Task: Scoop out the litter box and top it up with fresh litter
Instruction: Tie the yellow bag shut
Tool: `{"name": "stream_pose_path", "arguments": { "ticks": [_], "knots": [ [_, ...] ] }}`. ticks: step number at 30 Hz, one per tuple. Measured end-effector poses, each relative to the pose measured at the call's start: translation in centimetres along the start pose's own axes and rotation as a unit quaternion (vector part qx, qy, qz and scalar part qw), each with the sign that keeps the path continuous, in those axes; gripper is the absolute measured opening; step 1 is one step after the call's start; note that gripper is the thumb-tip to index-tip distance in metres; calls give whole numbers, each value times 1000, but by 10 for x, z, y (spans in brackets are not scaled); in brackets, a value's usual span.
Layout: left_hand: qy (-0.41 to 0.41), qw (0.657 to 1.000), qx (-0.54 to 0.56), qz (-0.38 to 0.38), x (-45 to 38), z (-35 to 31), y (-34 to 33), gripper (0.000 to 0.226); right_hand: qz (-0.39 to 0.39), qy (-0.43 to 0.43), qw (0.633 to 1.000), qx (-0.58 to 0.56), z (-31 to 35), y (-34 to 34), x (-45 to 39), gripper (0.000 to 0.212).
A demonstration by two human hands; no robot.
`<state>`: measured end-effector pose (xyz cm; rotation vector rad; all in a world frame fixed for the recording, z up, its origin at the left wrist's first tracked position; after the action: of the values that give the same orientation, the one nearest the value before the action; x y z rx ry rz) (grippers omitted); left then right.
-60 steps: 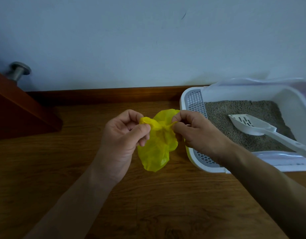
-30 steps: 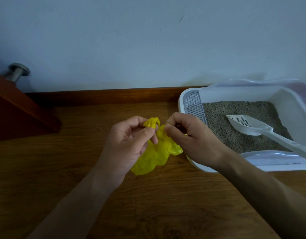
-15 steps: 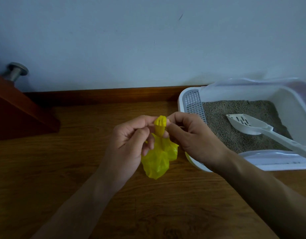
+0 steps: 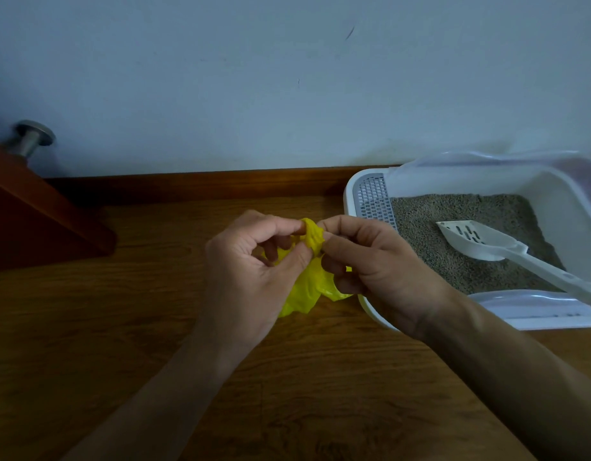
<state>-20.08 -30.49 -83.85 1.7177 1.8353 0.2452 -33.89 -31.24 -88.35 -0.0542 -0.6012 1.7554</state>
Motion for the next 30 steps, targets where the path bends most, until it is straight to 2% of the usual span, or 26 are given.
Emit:
{"name": "stream_pose_path", "arguments": {
  "ticks": [5, 9, 11, 15, 20, 27, 30],
  "knots": [
    [15, 998, -48, 31, -2, 7, -3, 14, 25, 0, 999, 34, 3, -3, 2, 11],
    [-8, 996, -82, 42, -3, 5, -5, 13, 9, 82, 978, 193, 17, -6, 2, 22],
    [-14, 995, -88, 33, -5, 3, -5, 13, -4, 111, 970, 214, 22, -5, 0, 14],
    [-16, 998, -55, 19, -10, -2, -1, 19, 7, 134, 967, 215, 28, -4, -2, 9],
    [22, 995, 24, 96, -14, 0, -13, 46, 25, 145, 953, 265, 38, -7, 4, 4],
    [15, 995, 31, 94, -15, -10, -12, 34, 19, 181, 921, 345, 55, -7, 12, 11],
    [8, 995, 30, 95, -14, -16, -13, 42, 18, 182, 918, 352, 61, -5, 15, 18]
  ]
}}
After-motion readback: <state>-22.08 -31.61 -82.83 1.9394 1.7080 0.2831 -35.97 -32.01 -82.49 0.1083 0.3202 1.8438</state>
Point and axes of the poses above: each hand's wrist, its own x-axis away from the middle knuckle, its own y-axis out of the back of the hand, z = x × y, the point moved 9 cm from there along -x, towards the middle knuckle, and after that the axes turned 13 degrees about -x, right-handed, at the moved point
